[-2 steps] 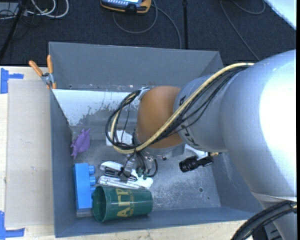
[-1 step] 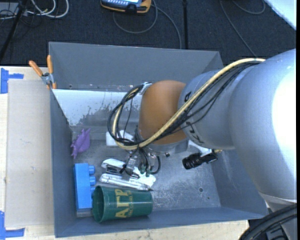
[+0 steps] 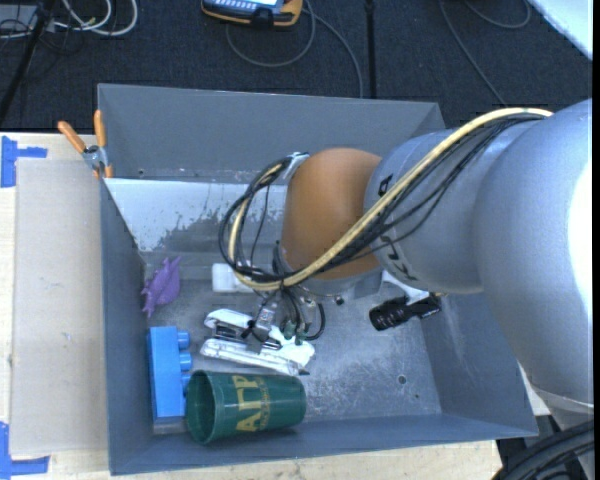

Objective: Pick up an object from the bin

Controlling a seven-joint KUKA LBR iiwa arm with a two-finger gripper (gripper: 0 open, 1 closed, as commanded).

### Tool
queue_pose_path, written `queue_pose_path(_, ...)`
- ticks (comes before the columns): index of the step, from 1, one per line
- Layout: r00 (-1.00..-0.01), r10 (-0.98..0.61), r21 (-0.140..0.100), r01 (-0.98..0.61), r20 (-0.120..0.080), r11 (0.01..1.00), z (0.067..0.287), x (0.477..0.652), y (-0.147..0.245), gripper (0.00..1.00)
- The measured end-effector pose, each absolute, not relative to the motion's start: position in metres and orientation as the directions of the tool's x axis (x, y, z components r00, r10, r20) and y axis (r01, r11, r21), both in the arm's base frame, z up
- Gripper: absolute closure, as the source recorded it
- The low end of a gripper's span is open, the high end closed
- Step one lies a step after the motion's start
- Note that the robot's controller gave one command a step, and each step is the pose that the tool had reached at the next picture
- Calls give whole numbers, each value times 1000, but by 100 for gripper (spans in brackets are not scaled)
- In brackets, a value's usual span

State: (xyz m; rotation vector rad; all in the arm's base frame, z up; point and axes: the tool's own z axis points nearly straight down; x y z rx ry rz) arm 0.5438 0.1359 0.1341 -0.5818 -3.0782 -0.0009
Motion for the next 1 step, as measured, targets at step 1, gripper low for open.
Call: queue_pose_path(1, -931, 365, -2, 365, 10, 931, 145, 544, 136, 100)
